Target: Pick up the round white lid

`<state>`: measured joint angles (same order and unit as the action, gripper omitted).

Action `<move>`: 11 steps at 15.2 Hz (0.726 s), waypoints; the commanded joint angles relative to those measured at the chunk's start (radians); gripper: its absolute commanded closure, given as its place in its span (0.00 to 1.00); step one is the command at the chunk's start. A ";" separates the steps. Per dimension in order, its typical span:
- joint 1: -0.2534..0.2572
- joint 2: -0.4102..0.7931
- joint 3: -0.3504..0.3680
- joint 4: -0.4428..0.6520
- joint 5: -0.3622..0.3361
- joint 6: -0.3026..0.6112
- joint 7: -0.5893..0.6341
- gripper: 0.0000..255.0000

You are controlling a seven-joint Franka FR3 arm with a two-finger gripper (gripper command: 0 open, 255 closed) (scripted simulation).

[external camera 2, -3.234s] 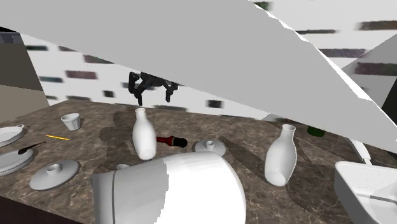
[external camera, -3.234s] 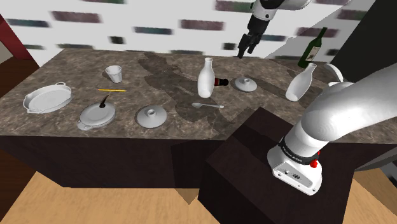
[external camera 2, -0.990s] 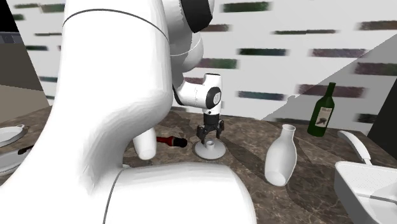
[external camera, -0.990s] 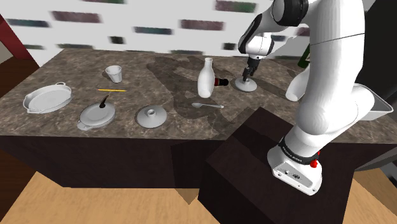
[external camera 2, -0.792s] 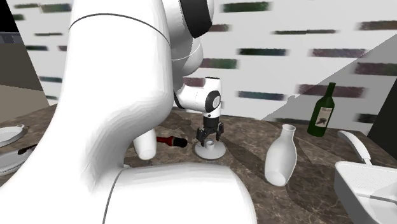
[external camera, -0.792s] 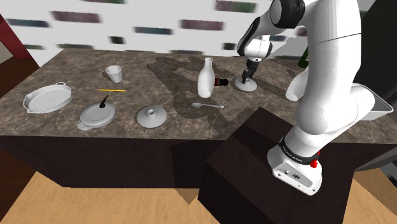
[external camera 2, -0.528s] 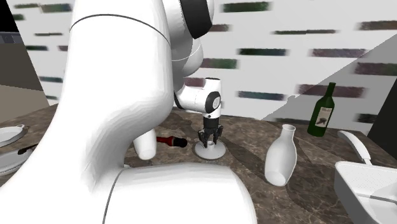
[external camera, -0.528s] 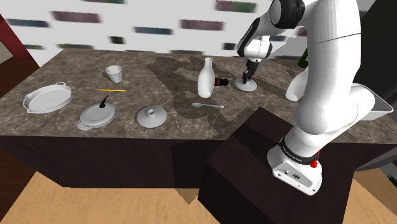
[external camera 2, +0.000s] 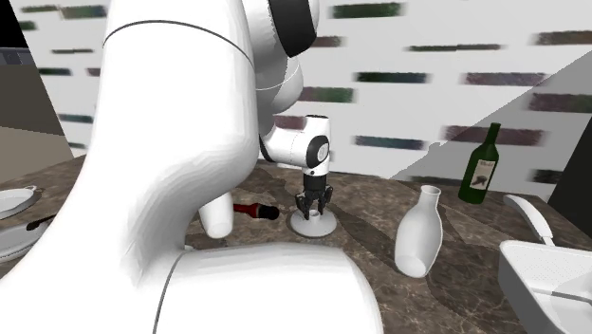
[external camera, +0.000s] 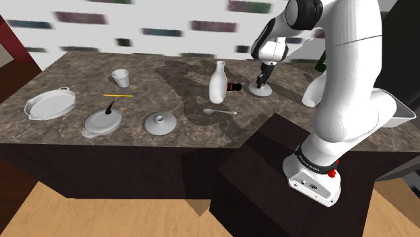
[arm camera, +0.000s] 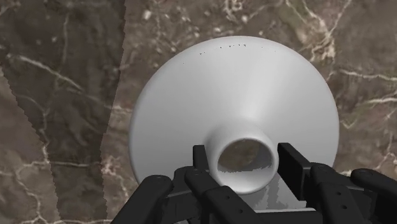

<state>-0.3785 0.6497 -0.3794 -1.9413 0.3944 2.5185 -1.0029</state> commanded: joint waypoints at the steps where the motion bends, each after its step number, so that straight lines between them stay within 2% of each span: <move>1: 0.006 -0.016 -0.008 -0.004 -0.008 -0.012 0.006 1.00; 11: 0.043 -0.121 -0.057 -0.019 -0.065 -0.098 0.043 1.00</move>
<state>-0.3405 0.5435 -0.4293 -1.9607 0.3380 2.4346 -0.9665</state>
